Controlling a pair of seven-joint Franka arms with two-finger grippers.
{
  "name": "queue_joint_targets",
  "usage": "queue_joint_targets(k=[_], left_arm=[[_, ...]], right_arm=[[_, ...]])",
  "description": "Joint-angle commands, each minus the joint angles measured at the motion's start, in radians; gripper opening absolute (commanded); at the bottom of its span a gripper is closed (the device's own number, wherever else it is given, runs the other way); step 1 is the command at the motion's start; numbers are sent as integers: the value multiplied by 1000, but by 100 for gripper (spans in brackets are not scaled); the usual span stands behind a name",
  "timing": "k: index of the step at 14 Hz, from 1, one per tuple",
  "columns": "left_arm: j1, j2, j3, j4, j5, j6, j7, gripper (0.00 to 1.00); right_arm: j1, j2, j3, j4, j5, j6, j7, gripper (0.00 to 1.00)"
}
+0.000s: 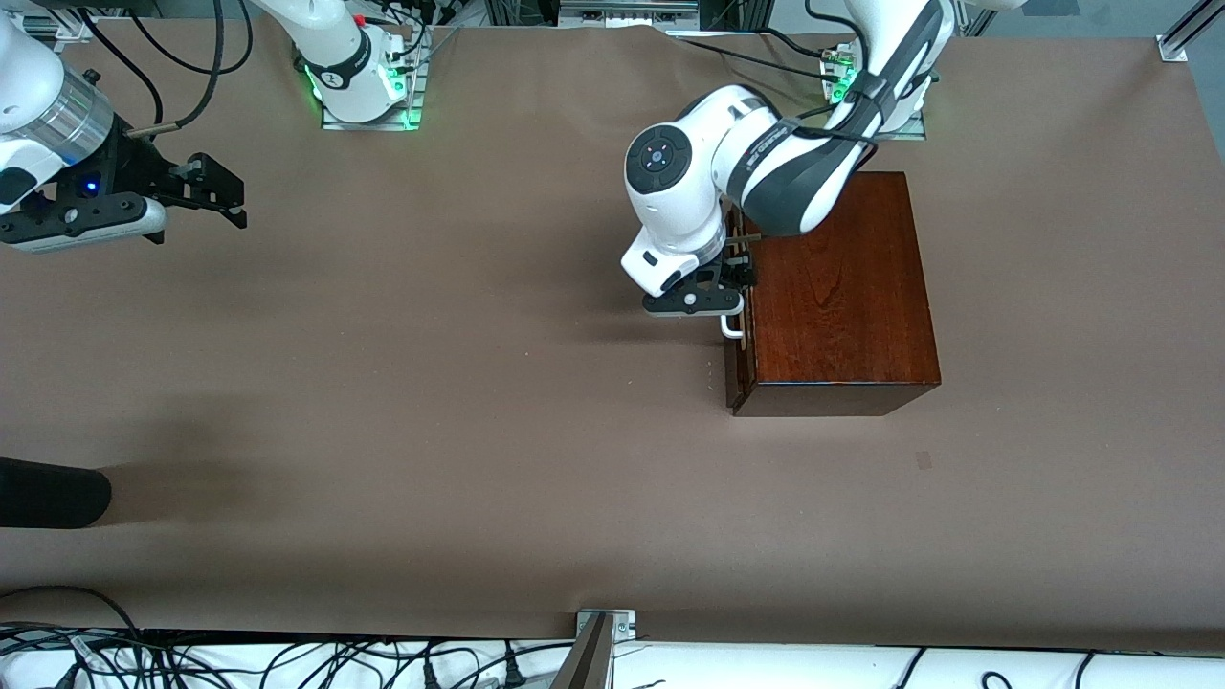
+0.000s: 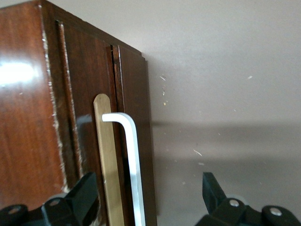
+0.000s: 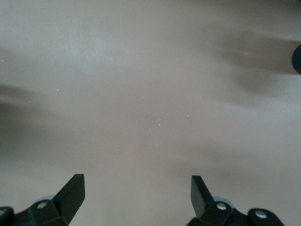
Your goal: Open drawer, take yellow block, close drawer
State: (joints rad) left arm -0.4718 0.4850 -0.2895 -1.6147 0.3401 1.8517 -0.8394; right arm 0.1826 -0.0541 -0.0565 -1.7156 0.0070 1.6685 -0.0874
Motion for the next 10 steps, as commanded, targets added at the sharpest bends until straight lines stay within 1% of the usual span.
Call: queue_joint_targets(k=[1, 3, 8, 10], left_arm=[[-8, -5, 1, -54, 51, 53, -66, 100], [-10, 6, 1, -62, 51, 69, -67, 100], [-25, 41, 3, -65, 54, 76, -75, 100], [-27, 52, 1, -64, 54, 113, -105, 100]], right_arm=[[-9, 5, 0, 13, -10, -9, 2, 100], [-11, 13, -16, 19, -12, -6, -5, 100], [-5, 16, -14, 31, -10, -7, -5, 100], [-9, 20, -16, 31, -10, -9, -9, 100]])
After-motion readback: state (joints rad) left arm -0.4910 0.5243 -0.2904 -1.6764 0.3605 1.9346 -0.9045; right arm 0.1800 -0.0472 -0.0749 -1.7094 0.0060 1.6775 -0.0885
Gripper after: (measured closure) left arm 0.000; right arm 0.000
